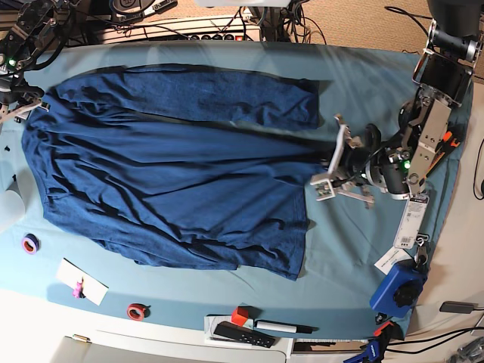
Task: Layout the t-shirt on the table in an organized manner, then fold the t-shirt properly
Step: 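Grasp the shirt side edge with the left gripper and pull outward, then drag the held hem corner with the left gripper along the table edge, then release the hem and regrasp the shirt side with the left gripper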
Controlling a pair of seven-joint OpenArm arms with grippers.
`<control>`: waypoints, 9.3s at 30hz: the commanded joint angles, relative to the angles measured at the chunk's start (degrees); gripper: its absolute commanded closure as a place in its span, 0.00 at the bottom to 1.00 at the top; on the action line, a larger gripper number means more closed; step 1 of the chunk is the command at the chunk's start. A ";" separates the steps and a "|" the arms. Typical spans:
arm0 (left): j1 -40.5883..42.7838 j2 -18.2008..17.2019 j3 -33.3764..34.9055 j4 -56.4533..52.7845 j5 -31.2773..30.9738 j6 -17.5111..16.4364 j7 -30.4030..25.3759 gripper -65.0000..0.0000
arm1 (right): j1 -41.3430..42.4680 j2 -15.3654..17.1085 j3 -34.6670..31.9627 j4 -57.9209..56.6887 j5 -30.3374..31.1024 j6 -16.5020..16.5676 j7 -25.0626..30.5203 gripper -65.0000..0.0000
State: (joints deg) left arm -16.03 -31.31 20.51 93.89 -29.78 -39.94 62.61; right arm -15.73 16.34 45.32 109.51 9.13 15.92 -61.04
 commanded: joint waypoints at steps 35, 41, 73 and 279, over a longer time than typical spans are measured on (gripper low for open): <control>-17.07 11.63 -10.75 -36.68 -15.69 12.90 -9.81 0.58 | 0.20 1.31 0.42 1.01 0.09 0.00 1.05 0.58; -17.70 11.63 -18.01 -42.21 -21.24 9.97 -5.11 0.59 | 0.20 1.31 0.44 1.01 0.11 -0.02 1.27 0.58; -17.92 18.91 -17.92 -42.18 -18.45 8.81 -8.39 0.82 | 0.20 1.31 0.42 1.01 0.13 -0.04 1.14 0.58; -25.83 17.84 0.35 -45.94 0.81 16.98 -21.42 0.47 | 0.20 1.29 0.42 1.01 0.52 -0.09 1.05 0.58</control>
State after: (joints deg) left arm -39.64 -13.37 21.21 47.07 -28.38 -22.87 42.37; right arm -15.73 16.34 45.32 109.51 9.76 16.12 -61.08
